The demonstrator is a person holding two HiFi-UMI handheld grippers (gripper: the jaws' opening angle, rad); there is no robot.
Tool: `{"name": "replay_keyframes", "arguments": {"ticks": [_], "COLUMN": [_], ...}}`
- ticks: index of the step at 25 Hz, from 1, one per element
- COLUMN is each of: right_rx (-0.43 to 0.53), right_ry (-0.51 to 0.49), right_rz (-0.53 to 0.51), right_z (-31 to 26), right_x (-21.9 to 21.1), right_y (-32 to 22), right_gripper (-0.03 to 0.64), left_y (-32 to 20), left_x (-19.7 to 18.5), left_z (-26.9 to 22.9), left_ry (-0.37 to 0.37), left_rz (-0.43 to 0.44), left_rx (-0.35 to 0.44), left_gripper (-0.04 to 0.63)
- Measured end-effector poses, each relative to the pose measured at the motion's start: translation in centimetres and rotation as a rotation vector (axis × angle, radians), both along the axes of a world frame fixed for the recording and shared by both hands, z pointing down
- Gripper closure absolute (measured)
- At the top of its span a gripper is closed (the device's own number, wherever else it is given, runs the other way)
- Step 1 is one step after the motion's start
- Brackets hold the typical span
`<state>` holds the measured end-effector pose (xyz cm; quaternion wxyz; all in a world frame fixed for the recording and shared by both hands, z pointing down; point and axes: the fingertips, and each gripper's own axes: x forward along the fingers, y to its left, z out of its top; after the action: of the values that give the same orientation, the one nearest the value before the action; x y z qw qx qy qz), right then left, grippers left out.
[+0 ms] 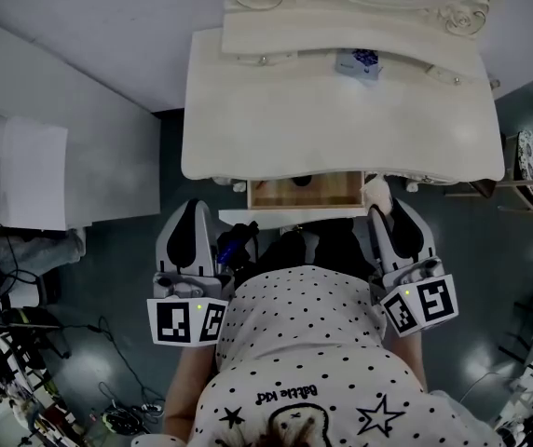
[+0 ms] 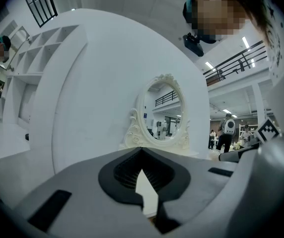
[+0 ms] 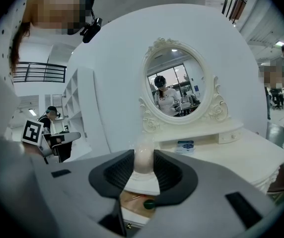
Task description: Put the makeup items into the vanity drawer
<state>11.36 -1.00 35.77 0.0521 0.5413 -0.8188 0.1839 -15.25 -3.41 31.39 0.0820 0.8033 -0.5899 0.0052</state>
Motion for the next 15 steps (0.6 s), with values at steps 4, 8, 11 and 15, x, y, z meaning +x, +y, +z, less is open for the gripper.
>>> {"name": "replay_keyframes", "arguments": {"ticks": [4,8,11,15], "right_rx": [0.003,0.003,0.003,0.004], "right_ry": [0.007,0.014,0.024,0.043], "right_rz": [0.007,0.004,-0.002,-0.015], "right_z": [-0.1,0.1,0.3,0.6], "right_x": [0.4,0.3,0.3,0.2], "right_y": [-0.4,-0.8,-1.2,-1.7], "right_gripper": [0.487,0.487,0.488,0.488], "left_y": [-0.2,-0.2,-0.3,-0.3], "left_x": [0.2,0.2,0.3,0.2], "left_z": [0.0,0.1,0.3,0.2], "left_ry": [0.001,0.002,0.003,0.003], "left_rz": [0.007,0.008,0.006,0.003], "left_rx": [-0.002,-0.007,-0.011,-0.013], "left_gripper": [0.586,0.586,0.586,0.586]}}
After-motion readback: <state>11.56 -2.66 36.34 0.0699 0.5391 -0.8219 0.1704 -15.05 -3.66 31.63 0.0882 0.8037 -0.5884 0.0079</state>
